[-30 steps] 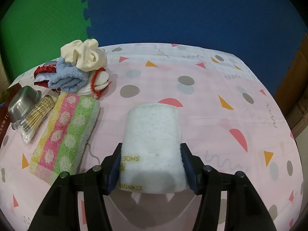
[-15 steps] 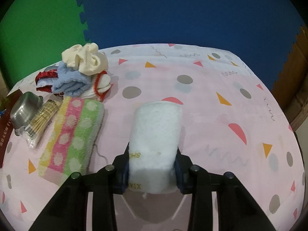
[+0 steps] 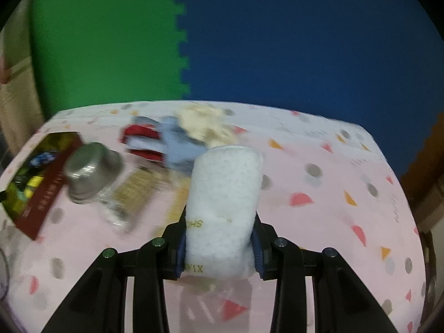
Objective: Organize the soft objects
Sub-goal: 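Carry the white rolled towel into the tin and open the right gripper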
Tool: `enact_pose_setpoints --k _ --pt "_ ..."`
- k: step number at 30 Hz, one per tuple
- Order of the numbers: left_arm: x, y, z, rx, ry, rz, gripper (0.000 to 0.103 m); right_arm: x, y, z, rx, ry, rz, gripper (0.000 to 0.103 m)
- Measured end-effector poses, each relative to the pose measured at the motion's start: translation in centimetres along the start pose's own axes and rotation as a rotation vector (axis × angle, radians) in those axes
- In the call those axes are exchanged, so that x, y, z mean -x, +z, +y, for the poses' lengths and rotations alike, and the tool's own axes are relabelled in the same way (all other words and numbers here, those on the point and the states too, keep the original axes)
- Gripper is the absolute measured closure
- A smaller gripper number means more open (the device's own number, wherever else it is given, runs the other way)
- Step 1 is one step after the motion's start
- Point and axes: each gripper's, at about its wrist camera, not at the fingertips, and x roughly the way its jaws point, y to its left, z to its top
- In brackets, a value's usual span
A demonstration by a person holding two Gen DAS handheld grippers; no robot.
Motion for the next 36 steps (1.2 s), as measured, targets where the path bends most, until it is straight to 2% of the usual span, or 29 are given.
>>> enact_pose_setpoints --k 9,17,20,23,29,36 --pt "0.3 0.1 0.5 0.010 0.007 -0.016 0.023 0.6 2.0 10.2 0.132 0.223 0.008 0.066" --pt "0.1 0.4 1.6 0.062 0.008 -0.017 0.021 0.7 2.1 19.0 0.237 0.379 0.034 0.066" --pt "0.2 0.4 1.9 0.077 0.030 -0.023 0.021 0.5 2.2 22.0 0.276 0.428 0.046 0.066" --pt "0.1 0.4 1.9 0.077 0.032 -0.025 0.017 0.3 2.0 24.8 0.319 0.460 0.057 0.066" --pt "0.0 0.5 2.2 0.093 0.024 -0.019 0.017 -0.8 2.0 29.1 0.382 0.502 0.080 0.066" --pt "-0.4 0.5 2.8 0.125 0.010 -0.003 0.017 -2.5 2.3 31.5 0.409 0.500 0.098 0.063"
